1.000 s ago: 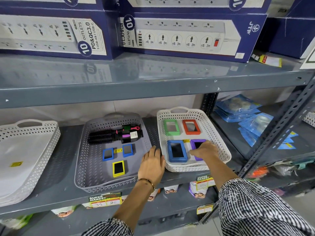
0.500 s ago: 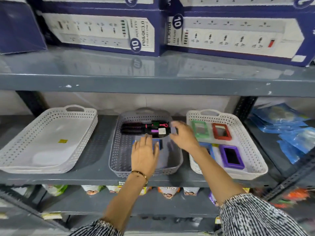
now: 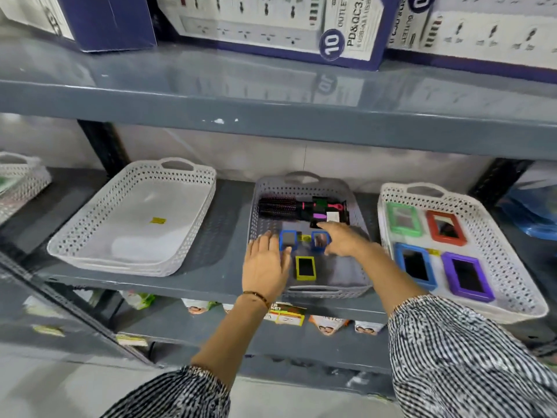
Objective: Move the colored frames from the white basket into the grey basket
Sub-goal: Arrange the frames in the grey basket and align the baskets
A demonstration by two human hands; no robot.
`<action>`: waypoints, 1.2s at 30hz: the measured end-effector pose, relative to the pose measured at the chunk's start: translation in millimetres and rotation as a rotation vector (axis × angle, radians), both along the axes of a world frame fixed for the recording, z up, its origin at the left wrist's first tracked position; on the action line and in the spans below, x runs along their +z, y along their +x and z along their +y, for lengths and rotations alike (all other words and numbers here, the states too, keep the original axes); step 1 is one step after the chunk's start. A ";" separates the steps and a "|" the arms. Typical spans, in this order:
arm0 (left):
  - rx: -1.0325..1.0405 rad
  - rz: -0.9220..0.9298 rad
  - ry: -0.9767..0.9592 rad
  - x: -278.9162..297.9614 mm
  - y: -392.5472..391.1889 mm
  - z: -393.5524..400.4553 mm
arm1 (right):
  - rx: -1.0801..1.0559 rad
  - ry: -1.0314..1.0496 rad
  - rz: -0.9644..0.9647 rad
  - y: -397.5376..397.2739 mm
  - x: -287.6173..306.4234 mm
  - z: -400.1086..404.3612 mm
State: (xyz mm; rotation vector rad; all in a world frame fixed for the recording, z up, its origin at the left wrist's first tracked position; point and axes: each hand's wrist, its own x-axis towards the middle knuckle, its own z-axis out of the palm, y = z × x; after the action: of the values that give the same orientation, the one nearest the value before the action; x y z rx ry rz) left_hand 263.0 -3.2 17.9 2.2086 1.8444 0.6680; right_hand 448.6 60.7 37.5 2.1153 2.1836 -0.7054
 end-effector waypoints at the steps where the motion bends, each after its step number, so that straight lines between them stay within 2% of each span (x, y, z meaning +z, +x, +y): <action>1: -0.002 -0.014 -0.006 -1.1 0.1 0.2 | 0.008 0.002 -0.001 -0.1 -0.9 1.8; 11: 0.002 -0.097 -0.028 -1.4 -0.1 -2.3 | 0.076 0.005 0.008 -2.1 -14.3 12.7; 24: 0.005 -0.102 -0.041 -1.5 -0.1 -3.2 | 0.095 -0.020 0.021 1.7 -22.1 20.0; 33: -0.006 -0.102 -0.020 1.4 -0.2 -4.7 | 0.141 0.040 0.233 -17.1 -3.9 -1.5; 36: -0.002 -0.101 -0.002 3.6 -0.3 -6.4 | 0.227 0.011 0.146 -23.1 -3.7 -12.5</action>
State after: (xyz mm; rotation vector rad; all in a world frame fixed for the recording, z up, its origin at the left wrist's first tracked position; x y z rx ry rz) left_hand 262.7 -9.7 21.5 2.1341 1.7927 0.7622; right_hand 425.6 48.3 33.8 1.8320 2.4543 -0.8527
